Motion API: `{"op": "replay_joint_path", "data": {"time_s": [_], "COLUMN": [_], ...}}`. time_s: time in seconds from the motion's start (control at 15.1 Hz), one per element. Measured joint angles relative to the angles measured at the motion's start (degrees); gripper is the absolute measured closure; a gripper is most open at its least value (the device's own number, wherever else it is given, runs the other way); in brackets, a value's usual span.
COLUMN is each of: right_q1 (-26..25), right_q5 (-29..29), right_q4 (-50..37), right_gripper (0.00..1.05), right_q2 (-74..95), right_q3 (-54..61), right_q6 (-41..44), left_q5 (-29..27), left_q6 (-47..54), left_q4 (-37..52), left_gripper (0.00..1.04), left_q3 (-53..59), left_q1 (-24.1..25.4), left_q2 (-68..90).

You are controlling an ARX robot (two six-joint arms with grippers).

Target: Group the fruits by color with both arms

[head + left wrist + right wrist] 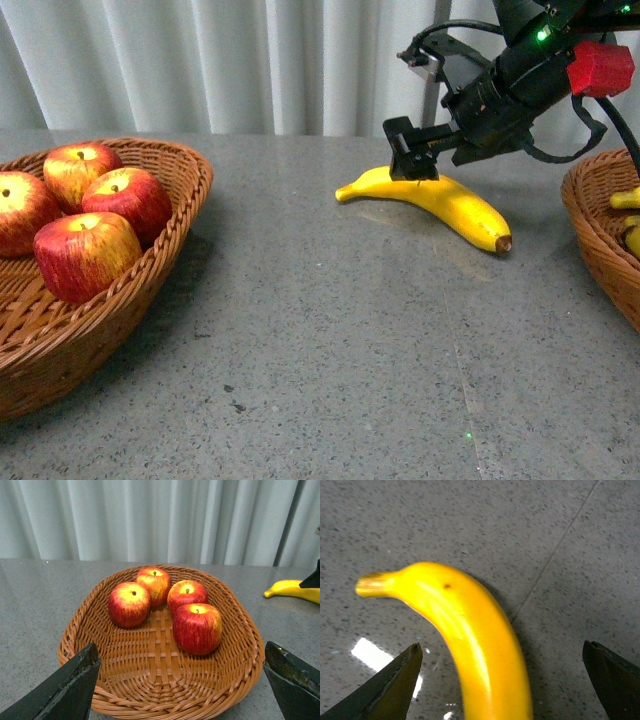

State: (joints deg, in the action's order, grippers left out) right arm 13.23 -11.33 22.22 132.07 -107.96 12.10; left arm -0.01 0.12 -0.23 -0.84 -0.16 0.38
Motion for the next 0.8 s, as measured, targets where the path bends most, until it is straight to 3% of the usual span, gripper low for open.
{"op": "replay_joint_path", "data": {"time_s": [0.33,0.6,0.66,0.8], "right_q1": [-1.1,1.2,1.5,1.9], "right_q5": [1.3,0.8,1.2,0.5], "right_q4": [0.5,0.3,0.0,-0.5], "right_gripper": [0.06,0.06,0.09,0.31], "right_q2": [1.1,1.1,1.1,1.1], "right_q3": [0.0,3.0,3.6,4.2], "right_q6": [3.0,4.3,4.7,5.4], "left_q5": [0.0,0.0,0.0,0.0], "left_q6": [0.0,0.0,0.0,0.0], "left_q4": [0.0,0.0,0.0,0.0], "left_gripper": [0.07,0.07,0.07,0.07], "left_q3": [0.0,0.0,0.0,0.0], "left_q1": [0.0,0.0,0.0,0.0], "left_q2": [0.0,0.0,0.0,0.0]}}
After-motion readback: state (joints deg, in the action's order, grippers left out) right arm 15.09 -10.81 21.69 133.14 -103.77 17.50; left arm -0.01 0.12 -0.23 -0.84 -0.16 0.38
